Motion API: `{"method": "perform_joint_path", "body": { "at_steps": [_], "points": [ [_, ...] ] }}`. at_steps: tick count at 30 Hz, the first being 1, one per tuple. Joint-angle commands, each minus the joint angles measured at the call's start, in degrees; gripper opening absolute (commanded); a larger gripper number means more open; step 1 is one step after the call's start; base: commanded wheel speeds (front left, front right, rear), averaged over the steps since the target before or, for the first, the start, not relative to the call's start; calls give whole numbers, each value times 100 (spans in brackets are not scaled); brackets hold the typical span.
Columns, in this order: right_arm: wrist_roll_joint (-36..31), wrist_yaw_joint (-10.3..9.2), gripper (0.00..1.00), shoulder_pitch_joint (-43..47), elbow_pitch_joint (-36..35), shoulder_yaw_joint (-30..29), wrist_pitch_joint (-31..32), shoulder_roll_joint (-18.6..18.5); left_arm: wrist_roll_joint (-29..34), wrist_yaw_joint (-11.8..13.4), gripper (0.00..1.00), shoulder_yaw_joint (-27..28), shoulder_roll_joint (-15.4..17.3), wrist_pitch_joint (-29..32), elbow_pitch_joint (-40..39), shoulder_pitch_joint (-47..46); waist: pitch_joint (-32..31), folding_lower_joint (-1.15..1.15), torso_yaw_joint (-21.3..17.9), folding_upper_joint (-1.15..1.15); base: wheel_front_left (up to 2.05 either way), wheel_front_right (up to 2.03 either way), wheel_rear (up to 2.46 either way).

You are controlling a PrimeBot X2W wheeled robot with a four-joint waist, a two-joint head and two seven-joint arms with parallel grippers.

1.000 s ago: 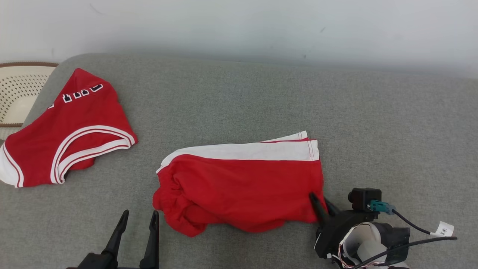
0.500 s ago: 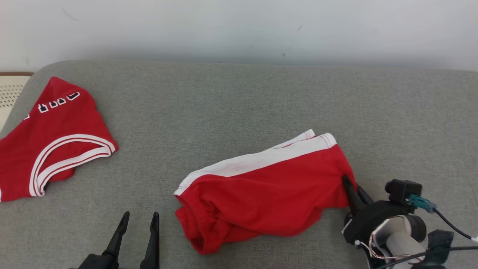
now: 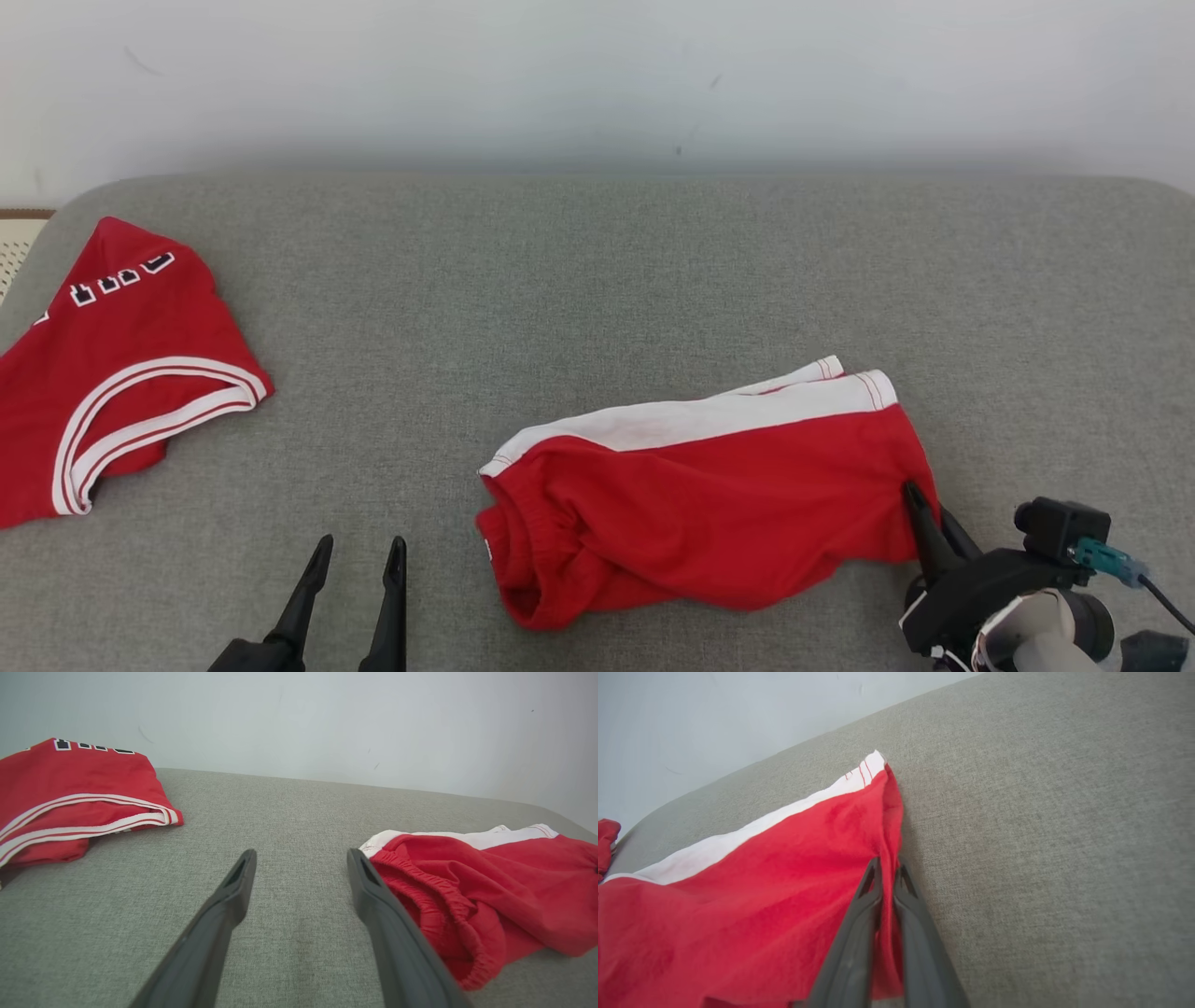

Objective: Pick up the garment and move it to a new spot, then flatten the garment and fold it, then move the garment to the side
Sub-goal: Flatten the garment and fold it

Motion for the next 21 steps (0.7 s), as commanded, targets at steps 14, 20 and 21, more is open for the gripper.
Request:
{"method": "perform_joint_path", "body": {
  "at_steps": [14, 20, 21],
  "points": [
    [-512, -6, 0, 898, -790, -853, 587, 125, -65, 10, 100, -18, 0, -28, 31, 189, -157, 0, 45, 0, 0, 0, 0],
    [-747, -6, 5, 1118, -1092, -1122, 812, 291, -65, 26, 100, -5, -1, -28, 22, 206, -154, 0, 10, 0, 0, 0, 0],
    [-791, -6, 36, 1136, -1114, -1154, 830, 318, -63, 24, 100, -5, -1, -28, 23, 198, -152, 0, 6, 0, 0, 0, 0]
  ]
}}
